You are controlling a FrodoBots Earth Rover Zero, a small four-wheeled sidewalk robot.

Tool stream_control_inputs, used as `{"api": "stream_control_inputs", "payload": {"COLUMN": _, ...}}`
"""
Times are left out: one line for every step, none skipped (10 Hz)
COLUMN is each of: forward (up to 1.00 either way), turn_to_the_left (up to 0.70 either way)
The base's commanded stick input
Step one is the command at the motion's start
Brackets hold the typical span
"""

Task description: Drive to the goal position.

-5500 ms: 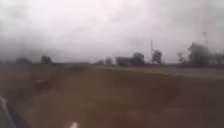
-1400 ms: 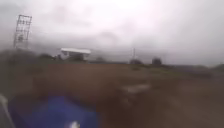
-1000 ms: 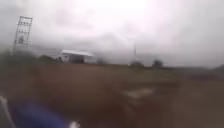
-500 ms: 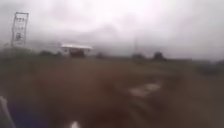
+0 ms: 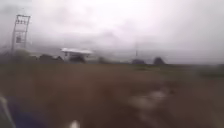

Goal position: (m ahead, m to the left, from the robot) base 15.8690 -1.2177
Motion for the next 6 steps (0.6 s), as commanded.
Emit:
{"api": "stream_control_inputs", "payload": {"forward": 0.7, "turn_to_the_left": 0.0}}
{"api": "stream_control_inputs", "payload": {"forward": 0.7, "turn_to_the_left": 0.0}}
{"api": "stream_control_inputs", "payload": {"forward": 0.7, "turn_to_the_left": 0.0}}
{"api": "stream_control_inputs", "payload": {"forward": 0.7, "turn_to_the_left": 0.0}}
{"api": "stream_control_inputs", "payload": {"forward": 0.7, "turn_to_the_left": 0.0}}
{"api": "stream_control_inputs", "payload": {"forward": 0.7, "turn_to_the_left": 0.0}}
